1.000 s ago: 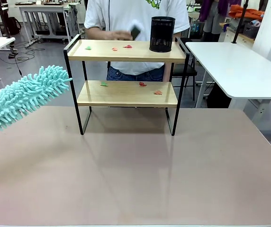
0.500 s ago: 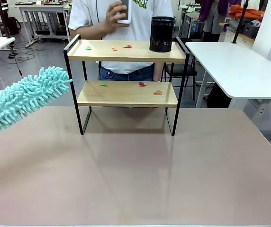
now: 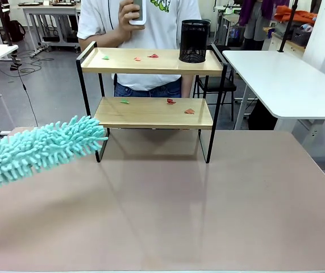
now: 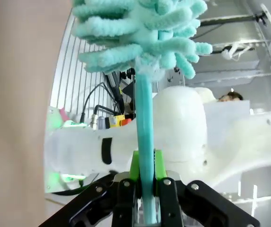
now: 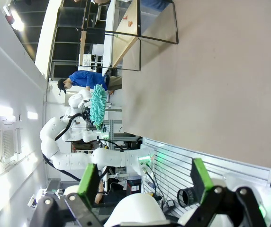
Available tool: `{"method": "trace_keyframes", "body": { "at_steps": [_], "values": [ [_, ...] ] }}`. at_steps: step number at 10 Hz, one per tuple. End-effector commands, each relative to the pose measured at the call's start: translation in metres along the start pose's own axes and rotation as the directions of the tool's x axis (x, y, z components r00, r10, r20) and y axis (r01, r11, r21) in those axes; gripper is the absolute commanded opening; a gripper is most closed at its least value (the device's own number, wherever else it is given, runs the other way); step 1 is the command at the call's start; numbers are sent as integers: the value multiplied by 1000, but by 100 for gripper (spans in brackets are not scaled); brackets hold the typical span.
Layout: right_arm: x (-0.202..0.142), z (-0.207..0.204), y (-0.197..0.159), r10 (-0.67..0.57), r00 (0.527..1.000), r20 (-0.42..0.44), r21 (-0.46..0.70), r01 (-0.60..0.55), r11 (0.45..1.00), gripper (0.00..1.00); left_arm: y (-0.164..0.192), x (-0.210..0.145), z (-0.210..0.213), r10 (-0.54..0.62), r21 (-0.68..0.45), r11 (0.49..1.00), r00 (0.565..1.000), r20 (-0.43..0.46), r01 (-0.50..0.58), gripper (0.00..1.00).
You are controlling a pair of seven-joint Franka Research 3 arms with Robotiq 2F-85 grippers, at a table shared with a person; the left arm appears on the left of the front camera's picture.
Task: Clean the shelf.
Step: Pick up the Duster from the human.
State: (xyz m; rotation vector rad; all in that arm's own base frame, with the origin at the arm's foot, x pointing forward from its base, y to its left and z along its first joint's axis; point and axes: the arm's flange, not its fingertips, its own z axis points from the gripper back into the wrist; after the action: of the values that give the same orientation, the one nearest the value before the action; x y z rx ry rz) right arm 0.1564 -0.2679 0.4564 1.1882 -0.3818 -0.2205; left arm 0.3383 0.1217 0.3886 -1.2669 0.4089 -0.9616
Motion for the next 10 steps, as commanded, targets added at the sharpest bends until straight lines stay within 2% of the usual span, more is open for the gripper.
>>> {"method": "trace_keyframes", "body": {
  "at_steps": [1, 2, 3, 5, 6, 7, 10],
  "values": [
    [1, 1, 2, 28, 1000, 8, 17, -28, 999, 100, -74, 37, 14, 44, -2, 999, 989, 139, -45, 0],
    [1, 1, 2, 28, 1000, 8, 17, -28, 999, 100, -81, 54, 8, 42, 44, 997, 963, 266, -56, 0],
    [1, 1, 2, 28, 1000, 8, 17, -28, 999, 100, -87, 69, 0, 43, 63, 996, 940, 339, -69, 0],
    [1, 1, 2, 28, 1000, 8, 17, -28, 999, 100, -92, 88, -17, 57, 45, 996, 958, 282, -73, 0],
    [1, 1, 2, 28, 1000, 8, 17, -28, 999, 100, -90, 89, -20, 24, 24, 999, 983, 181, -29, 0],
    [1, 1, 2, 28, 1000, 8, 17, -28, 999, 100, -84, 83, -8, 44, 52, 997, 953, 299, -62, 0],
    [1, 1, 2, 28, 1000, 8, 17, -28, 999, 100, -84, 83, -8, 44, 52, 997, 953, 299, -62, 0]
  ]
}}
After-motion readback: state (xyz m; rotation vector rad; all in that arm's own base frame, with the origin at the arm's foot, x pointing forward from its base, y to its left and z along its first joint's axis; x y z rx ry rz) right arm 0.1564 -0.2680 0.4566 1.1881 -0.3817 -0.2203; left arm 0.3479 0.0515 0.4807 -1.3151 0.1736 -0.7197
